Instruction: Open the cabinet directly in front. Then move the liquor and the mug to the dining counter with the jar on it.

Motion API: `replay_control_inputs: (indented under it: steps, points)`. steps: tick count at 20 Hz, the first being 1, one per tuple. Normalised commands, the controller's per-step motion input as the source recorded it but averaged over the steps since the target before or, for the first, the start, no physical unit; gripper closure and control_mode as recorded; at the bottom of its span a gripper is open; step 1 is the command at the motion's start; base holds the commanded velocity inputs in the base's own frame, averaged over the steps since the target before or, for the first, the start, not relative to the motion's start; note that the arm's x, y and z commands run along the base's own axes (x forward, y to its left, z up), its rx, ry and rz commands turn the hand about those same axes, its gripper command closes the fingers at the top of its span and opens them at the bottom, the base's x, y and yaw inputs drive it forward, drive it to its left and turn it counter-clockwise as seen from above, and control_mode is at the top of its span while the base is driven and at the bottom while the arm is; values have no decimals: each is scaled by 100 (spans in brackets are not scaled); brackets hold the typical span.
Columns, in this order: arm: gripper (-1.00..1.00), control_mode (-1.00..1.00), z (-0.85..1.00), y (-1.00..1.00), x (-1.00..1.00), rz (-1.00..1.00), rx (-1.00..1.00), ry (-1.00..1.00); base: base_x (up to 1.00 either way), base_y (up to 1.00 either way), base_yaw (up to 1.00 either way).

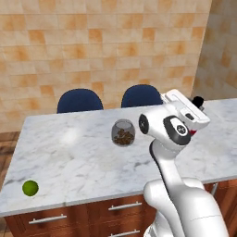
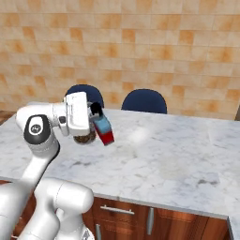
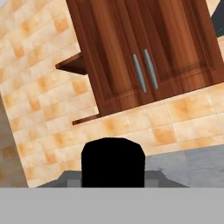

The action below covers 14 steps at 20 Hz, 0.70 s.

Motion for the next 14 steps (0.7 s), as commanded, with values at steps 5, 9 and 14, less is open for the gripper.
replay_control_inputs:
  steps: [5,9,14]
  points:
    - [100,-100,-47,-39,29,-4,0,1,0,0,0]
    - [100,-100,-48,-37,26,0,2,0,0,0,0]
    - [100,-100,-44,-34,28,0,1,-1,0,0,0]
